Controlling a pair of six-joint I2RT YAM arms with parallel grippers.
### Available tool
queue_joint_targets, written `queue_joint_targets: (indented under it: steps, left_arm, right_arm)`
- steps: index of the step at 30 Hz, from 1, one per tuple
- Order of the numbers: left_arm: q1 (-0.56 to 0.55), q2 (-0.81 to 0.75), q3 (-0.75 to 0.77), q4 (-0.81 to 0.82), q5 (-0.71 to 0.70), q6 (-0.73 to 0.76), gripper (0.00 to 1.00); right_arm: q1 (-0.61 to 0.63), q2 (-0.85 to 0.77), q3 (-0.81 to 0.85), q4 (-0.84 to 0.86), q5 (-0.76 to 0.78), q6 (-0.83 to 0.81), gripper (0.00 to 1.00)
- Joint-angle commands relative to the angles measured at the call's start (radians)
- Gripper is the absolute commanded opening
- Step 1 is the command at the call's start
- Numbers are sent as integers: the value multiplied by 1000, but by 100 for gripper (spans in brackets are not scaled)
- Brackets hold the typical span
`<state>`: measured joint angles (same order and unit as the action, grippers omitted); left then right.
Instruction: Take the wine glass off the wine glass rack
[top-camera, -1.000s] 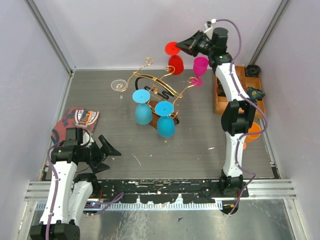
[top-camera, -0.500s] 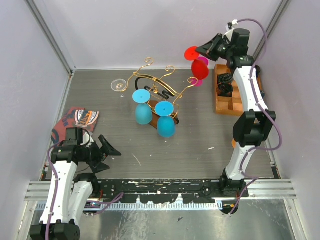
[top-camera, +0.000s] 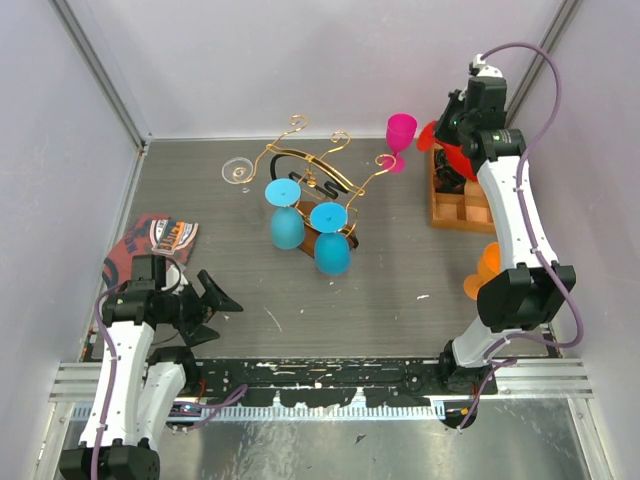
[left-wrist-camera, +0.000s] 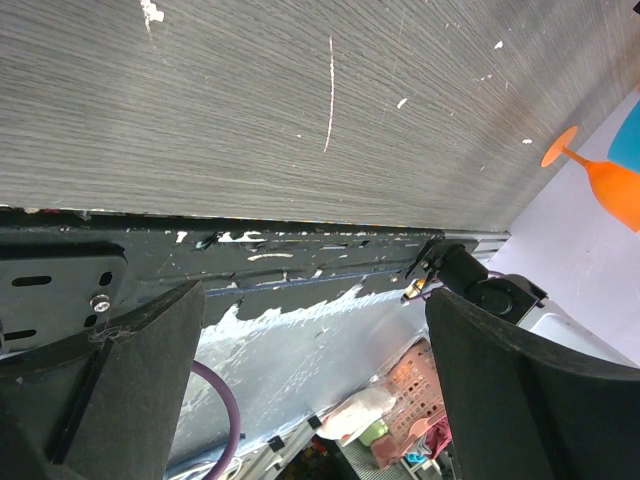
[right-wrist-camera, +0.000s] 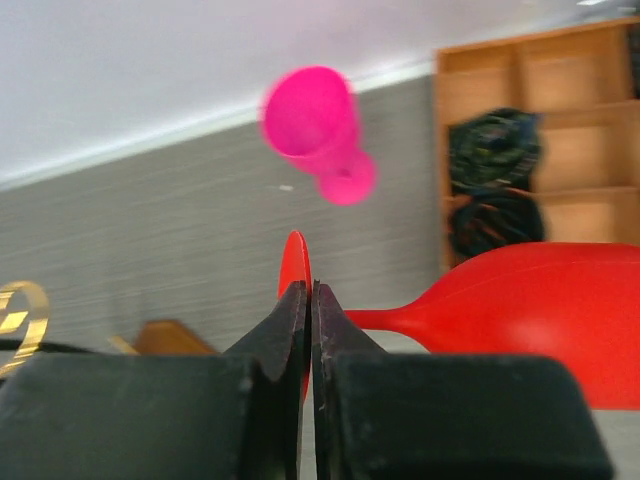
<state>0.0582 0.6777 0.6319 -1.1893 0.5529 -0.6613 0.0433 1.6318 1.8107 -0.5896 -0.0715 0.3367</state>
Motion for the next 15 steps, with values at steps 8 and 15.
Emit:
queue_joint_targets:
  steps: [8, 15]
  left_arm:
    - [0, 0, -39, 14, 33, 1, 98]
    - [0, -8, -47, 38, 32, -12, 98]
  right_arm:
    - [68, 41, -47, 44, 613, -319, 1]
    - [63, 85, -262, 617, 716, -725, 1]
